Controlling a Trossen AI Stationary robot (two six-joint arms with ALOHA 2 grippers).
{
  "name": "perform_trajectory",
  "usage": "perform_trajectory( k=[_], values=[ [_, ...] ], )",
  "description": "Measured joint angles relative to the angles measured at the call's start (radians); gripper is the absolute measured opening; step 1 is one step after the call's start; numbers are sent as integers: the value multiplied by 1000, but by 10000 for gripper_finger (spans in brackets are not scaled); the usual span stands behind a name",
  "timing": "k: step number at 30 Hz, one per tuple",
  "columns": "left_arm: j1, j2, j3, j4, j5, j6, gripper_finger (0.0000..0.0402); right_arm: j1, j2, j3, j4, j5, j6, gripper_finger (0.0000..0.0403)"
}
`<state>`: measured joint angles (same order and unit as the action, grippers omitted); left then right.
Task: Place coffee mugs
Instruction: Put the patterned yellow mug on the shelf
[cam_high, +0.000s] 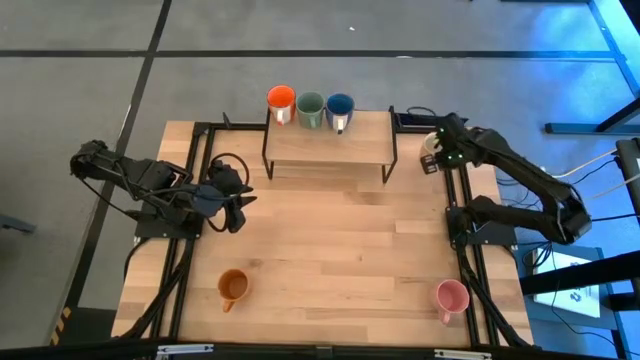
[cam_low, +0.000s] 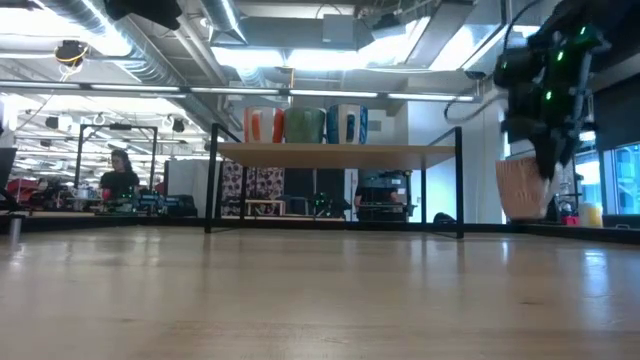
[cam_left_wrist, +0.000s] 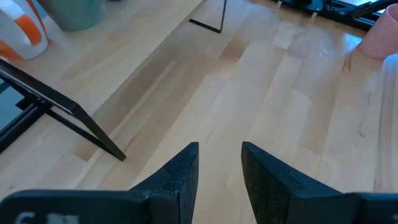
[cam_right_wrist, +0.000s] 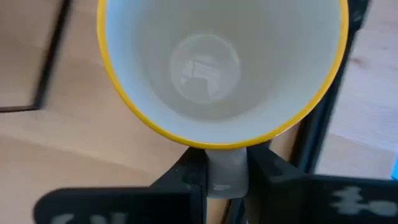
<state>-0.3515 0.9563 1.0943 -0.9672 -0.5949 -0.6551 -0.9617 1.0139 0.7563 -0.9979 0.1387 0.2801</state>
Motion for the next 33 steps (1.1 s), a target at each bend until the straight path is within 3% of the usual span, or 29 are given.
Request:
perform_trajectory(
  k=[6,11,16,24,33],
  values=[
    [0,0,0,0,0,11,115,105,-123,123,-233,-29,77,42],
    [0,0,0,0,-5,12,115,274,-186,204,-324,-19,222,42],
    [0,0,0,-2,-7,12,115,461,-172,297,-381,51,342,42],
    [0,-1,0,-33,-2,16,115,743,-62,429,-413,89,504,42],
    [0,-24,0,-35,55,171,115,943,240,654,-404,167,611,42]
  ],
)
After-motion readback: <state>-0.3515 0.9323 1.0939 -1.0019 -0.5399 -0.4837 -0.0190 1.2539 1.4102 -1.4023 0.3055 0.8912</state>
